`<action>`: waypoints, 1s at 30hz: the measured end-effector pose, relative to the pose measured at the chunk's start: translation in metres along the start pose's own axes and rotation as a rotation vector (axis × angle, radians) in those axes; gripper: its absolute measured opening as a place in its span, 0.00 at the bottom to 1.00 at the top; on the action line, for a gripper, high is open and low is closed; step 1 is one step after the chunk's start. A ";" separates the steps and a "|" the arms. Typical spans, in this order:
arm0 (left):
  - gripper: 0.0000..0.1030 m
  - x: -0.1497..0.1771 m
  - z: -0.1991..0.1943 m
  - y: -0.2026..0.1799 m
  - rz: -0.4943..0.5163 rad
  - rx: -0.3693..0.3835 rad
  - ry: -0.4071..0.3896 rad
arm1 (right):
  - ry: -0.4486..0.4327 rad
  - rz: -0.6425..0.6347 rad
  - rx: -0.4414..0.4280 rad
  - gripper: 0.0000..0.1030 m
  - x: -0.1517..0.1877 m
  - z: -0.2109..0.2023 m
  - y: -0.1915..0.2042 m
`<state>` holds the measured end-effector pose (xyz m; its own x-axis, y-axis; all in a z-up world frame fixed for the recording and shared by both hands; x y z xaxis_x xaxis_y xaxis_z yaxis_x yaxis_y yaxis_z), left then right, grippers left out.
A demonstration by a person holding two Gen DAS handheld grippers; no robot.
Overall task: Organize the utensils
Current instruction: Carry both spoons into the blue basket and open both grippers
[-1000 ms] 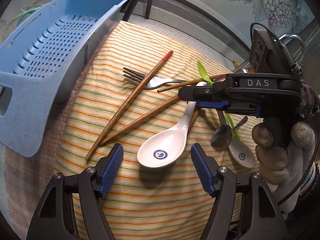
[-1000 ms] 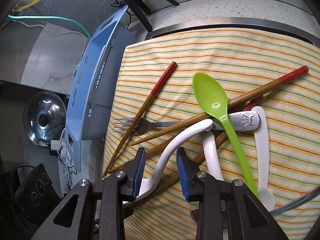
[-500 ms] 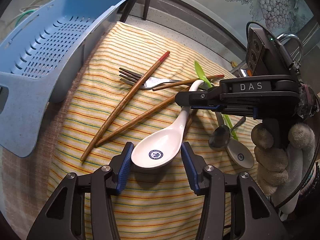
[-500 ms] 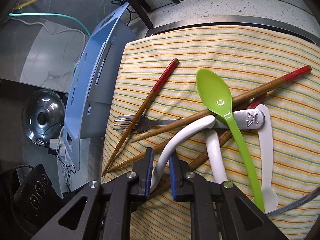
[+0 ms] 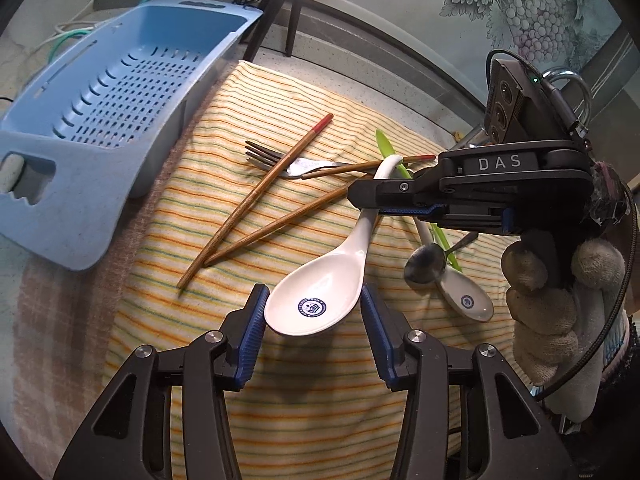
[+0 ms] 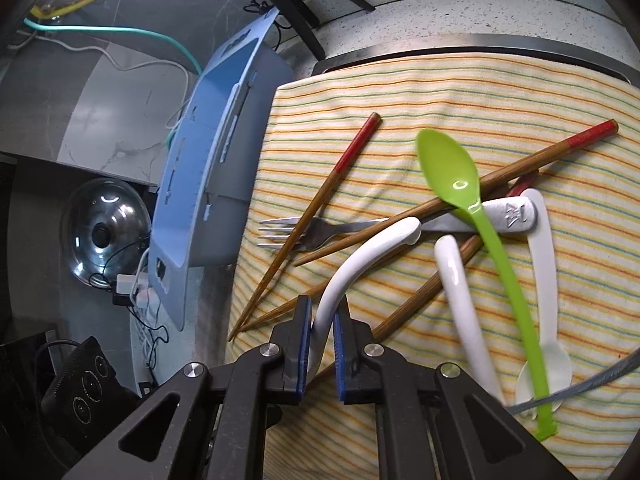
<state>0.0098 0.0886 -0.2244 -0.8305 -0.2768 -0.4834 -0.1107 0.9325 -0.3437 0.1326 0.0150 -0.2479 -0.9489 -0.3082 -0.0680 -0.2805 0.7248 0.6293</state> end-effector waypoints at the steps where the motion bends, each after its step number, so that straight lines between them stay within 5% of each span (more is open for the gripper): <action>1: 0.44 0.000 -0.004 0.001 0.001 -0.005 -0.007 | 0.000 -0.004 -0.005 0.09 0.001 -0.001 0.003; 21: 0.43 -0.048 -0.052 0.059 -0.047 -0.081 -0.163 | -0.040 -0.169 -0.075 0.07 -0.045 0.005 0.110; 30: 0.43 -0.071 -0.044 0.102 -0.087 -0.130 -0.161 | -0.024 -0.231 -0.040 0.07 -0.078 0.040 0.146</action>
<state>0.0333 0.2137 -0.1901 -0.7182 -0.3816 -0.5819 -0.2565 0.9225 -0.2885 0.1598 0.1697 -0.1817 -0.8635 -0.4478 -0.2319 -0.4850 0.6115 0.6252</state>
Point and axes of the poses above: each gripper's, at about its wrist camera, not at the fingertips, and z roughly the way its jaws point, y to its left, x to its underside, the point moved 5 cm from there along z, roughly the way its jaws point, and after that the axes turned 8 degrees about z, right-handed, at the moved point
